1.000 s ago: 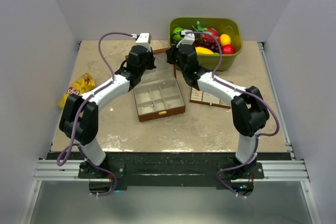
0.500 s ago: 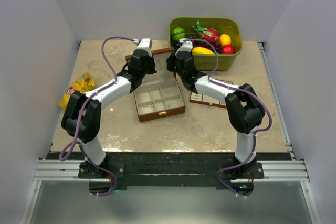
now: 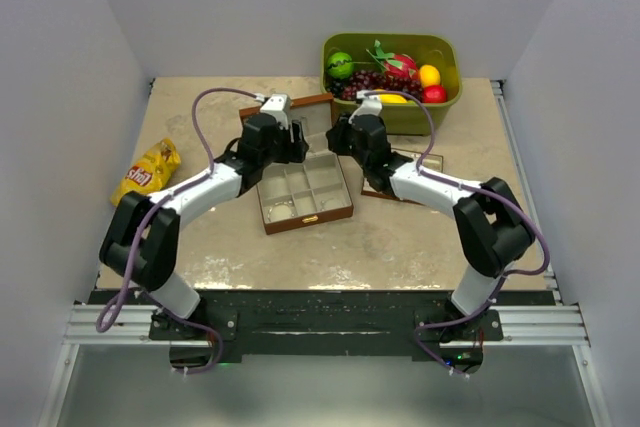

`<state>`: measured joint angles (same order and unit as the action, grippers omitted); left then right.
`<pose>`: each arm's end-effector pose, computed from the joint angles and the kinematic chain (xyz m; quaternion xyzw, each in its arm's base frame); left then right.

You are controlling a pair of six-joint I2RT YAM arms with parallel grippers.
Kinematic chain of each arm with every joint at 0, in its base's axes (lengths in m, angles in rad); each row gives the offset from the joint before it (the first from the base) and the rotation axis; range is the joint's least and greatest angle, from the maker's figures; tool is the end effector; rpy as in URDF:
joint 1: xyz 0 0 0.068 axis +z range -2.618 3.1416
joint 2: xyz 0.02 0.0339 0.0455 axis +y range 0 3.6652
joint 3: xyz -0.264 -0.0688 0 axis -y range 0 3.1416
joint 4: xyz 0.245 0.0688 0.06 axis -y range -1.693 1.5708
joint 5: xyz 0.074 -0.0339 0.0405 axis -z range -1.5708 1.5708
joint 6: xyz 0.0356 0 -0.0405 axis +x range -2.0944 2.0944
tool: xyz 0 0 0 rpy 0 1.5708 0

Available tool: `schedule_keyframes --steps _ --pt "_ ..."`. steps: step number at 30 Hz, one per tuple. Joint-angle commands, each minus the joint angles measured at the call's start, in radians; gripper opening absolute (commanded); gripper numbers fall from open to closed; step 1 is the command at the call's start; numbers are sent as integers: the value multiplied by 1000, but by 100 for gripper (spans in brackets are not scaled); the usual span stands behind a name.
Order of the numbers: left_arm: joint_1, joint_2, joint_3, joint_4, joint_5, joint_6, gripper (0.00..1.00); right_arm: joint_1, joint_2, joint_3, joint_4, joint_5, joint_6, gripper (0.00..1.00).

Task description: Organize the mixed jewelry

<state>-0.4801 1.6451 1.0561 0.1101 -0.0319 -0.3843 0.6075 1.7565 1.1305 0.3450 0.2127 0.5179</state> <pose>0.3322 -0.1717 0.2401 0.0326 0.8539 -0.2051 0.4771 0.3384 0.2261 0.2479 0.0282 0.7967 0.2471 0.5508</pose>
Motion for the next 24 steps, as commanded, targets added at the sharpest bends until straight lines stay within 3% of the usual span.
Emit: schedule_keyframes --steps 1,13,15,19,22,23,24 --pt "-2 -140 -30 36 1 -2 68 -6 -61 -40 -78 -19 16 31" --pt "0 -424 -108 -93 -42 81 91 15 3 -37 -285 -18 -38 34" --pt "0 -458 -117 -140 -62 99 100 20 24 -37 -293 -12 -42 34" --pt "1 -495 -139 -184 -109 117 100 29 52 -35 -317 -6 -48 34" --pt "3 -515 -166 -194 -125 122 100 38 44 -44 -324 4 -55 28" --pt "2 -521 -169 -197 -126 127 99 41 37 -55 -324 8 -65 16" --pt "1 -524 -176 -202 -126 128 99 46 22 -61 -324 13 -71 11"
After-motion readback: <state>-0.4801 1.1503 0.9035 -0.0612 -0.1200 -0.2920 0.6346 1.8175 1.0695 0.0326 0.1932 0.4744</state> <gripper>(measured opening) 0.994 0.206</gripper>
